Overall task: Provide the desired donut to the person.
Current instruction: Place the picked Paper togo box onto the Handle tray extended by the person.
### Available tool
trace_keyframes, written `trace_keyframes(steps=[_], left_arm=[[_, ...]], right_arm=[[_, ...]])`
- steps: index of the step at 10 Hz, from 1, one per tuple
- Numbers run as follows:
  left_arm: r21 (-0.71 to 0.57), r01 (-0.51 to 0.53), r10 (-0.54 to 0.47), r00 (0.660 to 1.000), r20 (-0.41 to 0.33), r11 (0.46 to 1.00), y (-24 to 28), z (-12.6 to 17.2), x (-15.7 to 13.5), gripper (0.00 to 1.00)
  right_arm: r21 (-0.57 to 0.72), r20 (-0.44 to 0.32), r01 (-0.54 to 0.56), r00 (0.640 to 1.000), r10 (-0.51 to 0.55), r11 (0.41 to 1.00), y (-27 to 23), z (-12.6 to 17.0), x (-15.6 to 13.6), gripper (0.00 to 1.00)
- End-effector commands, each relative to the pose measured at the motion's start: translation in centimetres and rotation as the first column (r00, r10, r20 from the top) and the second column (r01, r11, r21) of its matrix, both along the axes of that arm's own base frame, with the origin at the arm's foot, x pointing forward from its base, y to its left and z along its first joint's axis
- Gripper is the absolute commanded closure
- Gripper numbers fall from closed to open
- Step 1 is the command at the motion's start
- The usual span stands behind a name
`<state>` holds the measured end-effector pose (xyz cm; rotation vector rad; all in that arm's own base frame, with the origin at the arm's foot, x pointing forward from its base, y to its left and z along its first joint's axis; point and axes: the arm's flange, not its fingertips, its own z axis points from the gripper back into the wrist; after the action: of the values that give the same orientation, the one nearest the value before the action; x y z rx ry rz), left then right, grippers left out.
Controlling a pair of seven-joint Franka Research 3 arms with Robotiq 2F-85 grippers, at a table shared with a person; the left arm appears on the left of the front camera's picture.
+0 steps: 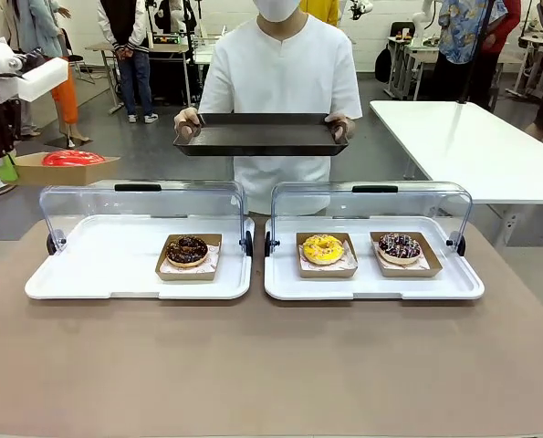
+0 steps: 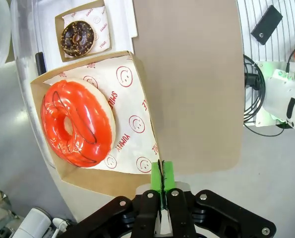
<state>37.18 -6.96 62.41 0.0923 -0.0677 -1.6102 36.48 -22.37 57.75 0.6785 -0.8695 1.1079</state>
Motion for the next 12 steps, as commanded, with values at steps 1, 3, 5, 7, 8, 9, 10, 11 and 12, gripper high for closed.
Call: trace_keyframes(steps=[1, 3, 5, 7, 8, 9, 10, 11, 12], left_arm=[[0.005, -0.016, 0.016, 1.000, 0.004, 1.000, -0.26, 0.07, -0.15, 1.00], [0.005, -0.016, 0.016, 1.000, 0.004, 1.000, -0.26, 0.07, -0.15, 1.00], [0.005, -0.016, 0.016, 1.000, 0.004, 1.000, -0.26, 0.07, -0.15, 1.00], [0.005, -0.016, 0.016, 1.000, 0.004, 1.000, -0.26, 0.07, -0.15, 1.00], [0.005, -0.016, 0.016, 1.000, 0.004, 1.000, -0.26, 0.07, -0.15, 1.00], [0.005, -0.016, 0.016, 1.000, 0.004, 1.000, -0.26, 0.07, -0.15, 1.00], [0.005, -0.016, 0.016, 1.000, 0.004, 1.000, -0.26, 0.07, -0.15, 1.00], [0.005, -0.016, 0.016, 1.000, 0.004, 1.000, -0.26, 0.07, -0.15, 1.00], [0.005, -0.016, 0.016, 1.000, 0.004, 1.000, -0.26, 0.07, -0.15, 1.00]], right_arm=[[-0.005, -0.005, 0.011, 1.000, -0.011, 1.000, 0.00, 0.07, 0.06, 0.00], [-0.005, -0.005, 0.011, 1.000, -0.011, 1.000, 0.00, 0.07, 0.06, 0.00], [-0.005, -0.005, 0.011, 1.000, -0.011, 1.000, 0.00, 0.07, 0.06, 0.00], [-0.005, -0.005, 0.011, 1.000, -0.011, 1.000, 0.00, 0.07, 0.06, 0.00], [-0.005, -0.005, 0.011, 1.000, -0.011, 1.000, 0.00, 0.07, 0.06, 0.00], [-0.005, -0.005, 0.011, 1.000, -0.011, 1.000, 0.00, 0.07, 0.06, 0.00], [-0.005, -0.005, 0.011, 1.000, -0.011, 1.000, 0.00, 0.07, 0.06, 0.00], [-0.005, -0.005, 0.011, 1.000, -0.011, 1.000, 0.00, 0.07, 0.06, 0.00], [-0.005, -0.005, 0.011, 1.000, -0.011, 1.000, 0.00, 0.07, 0.06, 0.00]])
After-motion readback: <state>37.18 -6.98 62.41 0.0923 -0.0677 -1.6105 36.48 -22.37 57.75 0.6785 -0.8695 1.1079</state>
